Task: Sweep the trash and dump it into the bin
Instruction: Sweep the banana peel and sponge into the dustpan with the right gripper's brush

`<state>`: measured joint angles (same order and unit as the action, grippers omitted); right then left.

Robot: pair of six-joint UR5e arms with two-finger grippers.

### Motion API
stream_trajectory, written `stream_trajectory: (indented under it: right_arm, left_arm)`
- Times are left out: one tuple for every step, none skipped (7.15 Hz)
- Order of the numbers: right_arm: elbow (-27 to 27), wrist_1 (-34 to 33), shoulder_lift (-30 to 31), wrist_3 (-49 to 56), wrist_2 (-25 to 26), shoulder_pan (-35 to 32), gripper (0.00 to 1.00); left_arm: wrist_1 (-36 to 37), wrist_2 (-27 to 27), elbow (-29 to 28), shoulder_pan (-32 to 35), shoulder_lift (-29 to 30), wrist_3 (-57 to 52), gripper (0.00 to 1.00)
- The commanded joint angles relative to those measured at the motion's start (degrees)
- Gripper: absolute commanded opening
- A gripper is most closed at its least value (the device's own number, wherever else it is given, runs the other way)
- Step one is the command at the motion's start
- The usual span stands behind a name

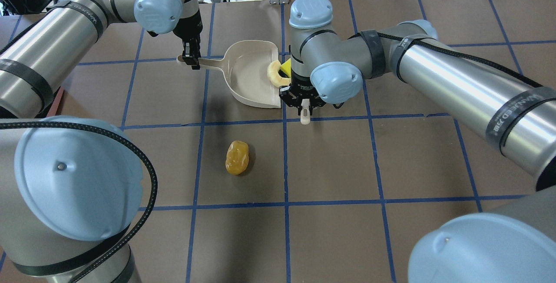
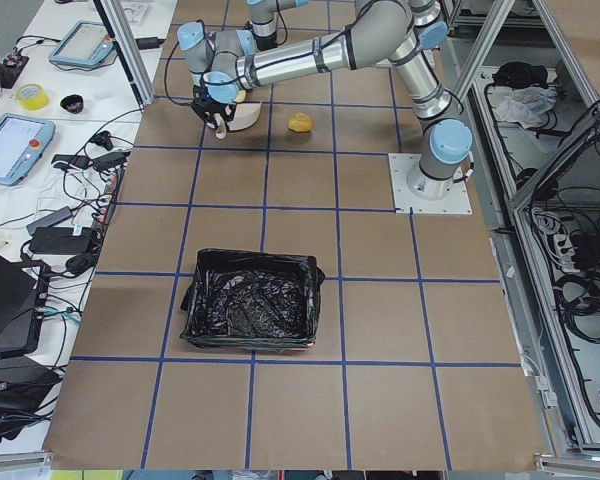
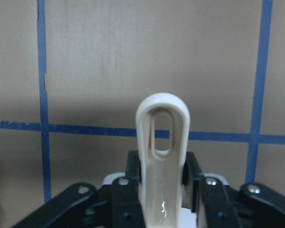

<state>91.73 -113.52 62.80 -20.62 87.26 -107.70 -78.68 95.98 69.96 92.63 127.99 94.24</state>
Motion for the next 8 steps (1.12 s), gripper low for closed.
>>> stream_trajectory:
  right_arm:
    - [0.0,-3.1,-0.7,-3.4,-3.5,-3.3,0.00]
    - [-0.5,-4.1,-1.0,-4.5,-5.6,-4.3,0.00]
    - [-0.9,-4.7,-0.8,-5.1,-5.2,-4.9,0.00]
    - [-1.2,-3.5,-0.7,-1.4,-2.3,-3.5,0.00]
    - [-1.4,-1.9,0.5,0.7,2.0,-1.8,0.00]
    - [-1.5,2.3,2.7,2.8,2.4,0.2,0.00]
    - [-1.4,5.5,5.8,5.6,2.7,1.2,0.00]
    - [-1.4,8.8,7.8,6.0,2.8,2.1,0.00]
  left_arm:
    - [0.0,-0.2,0.0,0.7,0.2,0.1,0.00]
    - [0.1,-0.2,0.9,0.7,0.3,-0.5,0.00]
    - [3.6,-0.6,3.0,0.7,0.4,-3.7,0.00]
    - [8.5,-5.8,5.7,0.4,0.1,-7.8,0.00]
    - [9.1,-7.2,6.3,0.0,0.0,-10.3,0.00]
    - [9.1,-7.7,6.4,-0.6,-0.2,-10.5,0.00]
    - [9.1,-9.0,6.3,-0.8,-1.0,-10.7,0.00]
    - [8.5,-9.0,5.7,-1.1,-1.7,-10.6,0.00]
